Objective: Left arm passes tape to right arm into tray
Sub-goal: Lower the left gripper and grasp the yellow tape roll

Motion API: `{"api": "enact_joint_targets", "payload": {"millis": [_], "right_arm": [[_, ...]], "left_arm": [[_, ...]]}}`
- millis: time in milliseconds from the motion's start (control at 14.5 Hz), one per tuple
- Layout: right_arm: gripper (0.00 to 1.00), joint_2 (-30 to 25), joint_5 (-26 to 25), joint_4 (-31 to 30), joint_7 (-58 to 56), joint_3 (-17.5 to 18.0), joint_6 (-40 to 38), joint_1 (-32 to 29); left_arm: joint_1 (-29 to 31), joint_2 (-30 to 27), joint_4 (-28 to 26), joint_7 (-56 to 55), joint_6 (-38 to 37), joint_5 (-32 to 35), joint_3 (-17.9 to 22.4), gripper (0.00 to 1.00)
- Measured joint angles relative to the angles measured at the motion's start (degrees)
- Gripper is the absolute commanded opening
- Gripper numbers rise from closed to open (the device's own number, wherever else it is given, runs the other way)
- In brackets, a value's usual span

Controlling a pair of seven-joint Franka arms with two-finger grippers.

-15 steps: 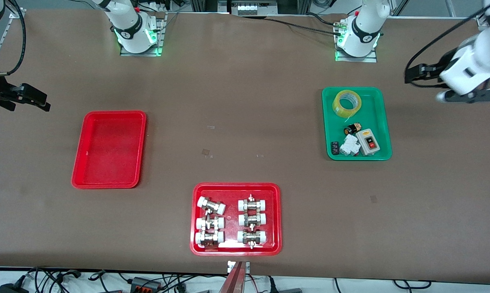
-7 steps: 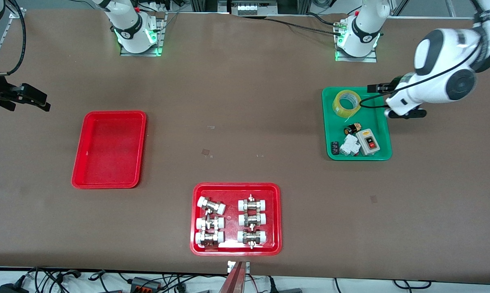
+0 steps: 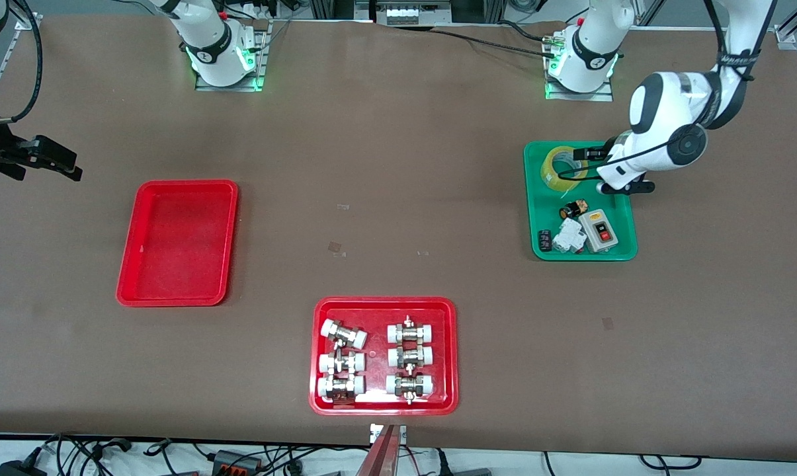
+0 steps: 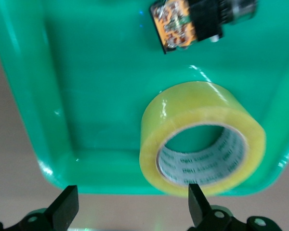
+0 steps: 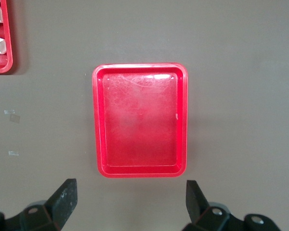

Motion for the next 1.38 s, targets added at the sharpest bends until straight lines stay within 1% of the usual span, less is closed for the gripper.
{"api": "enact_joint_targets", "payload": {"millis": [138, 206, 275, 413, 482, 550, 688, 757, 894, 1239, 1376], "right_arm": [[1.0, 0.0, 0.0, 0.0, 0.0, 0.0, 0.0, -0.01], [1.0, 0.0, 0.0, 0.0, 0.0, 0.0, 0.0, -0.01], [1.0, 0.0, 0.0, 0.0, 0.0, 0.0, 0.0, -0.01], [1.0, 0.0, 0.0, 0.0, 0.0, 0.0, 0.0, -0.01], [1.0, 0.0, 0.0, 0.0, 0.0, 0.0, 0.0, -0.01], [1.0, 0.0, 0.0, 0.0, 0.0, 0.0, 0.0, -0.01], [1.0, 0.0, 0.0, 0.0, 0.0, 0.0, 0.0, -0.02], [1.0, 0.0, 0.0, 0.0, 0.0, 0.0, 0.0, -0.02], [1.0, 0.0, 0.0, 0.0, 0.0, 0.0, 0.0, -0.02], [1.0, 0.0, 0.0, 0.0, 0.0, 0.0, 0.0, -0.02], [1.0, 0.0, 0.0, 0.0, 0.0, 0.0, 0.0, -0.03]], "left_arm": [[0.02, 2.45, -0.03, 0.0, 1.08, -0.58, 0.0, 1.0], [0.02, 3.07, -0.03, 0.0, 1.33, -1.21, 0.0, 0.96], [0.02, 3.4, -0.03, 0.0, 1.62, -1.81, -0.01, 0.84], [0.02, 3.55, -0.02, 0.01, 1.98, -2.54, -0.01, 0.49], [0.02, 3.55, -0.01, 0.01, 2.01, -2.59, -0.01, 0.34], [0.02, 3.55, -0.01, 0.01, 2.02, -2.84, -0.01, 0.24], [0.01, 3.55, 0.02, 0.01, 2.04, -3.93, -0.01, 0.11], [0.01, 3.55, 0.11, 0.02, 2.07, -4.41, -0.05, 0.06], [0.02, 3.54, 0.38, 0.02, 2.36, -4.73, -0.11, 0.01], [0.05, 3.57, 0.75, 0.05, 2.03, -4.76, -0.11, 0.01], [0.04, 3.4, 2.92, 0.18, -1.55, -4.76, -0.12, 0.01]]}}
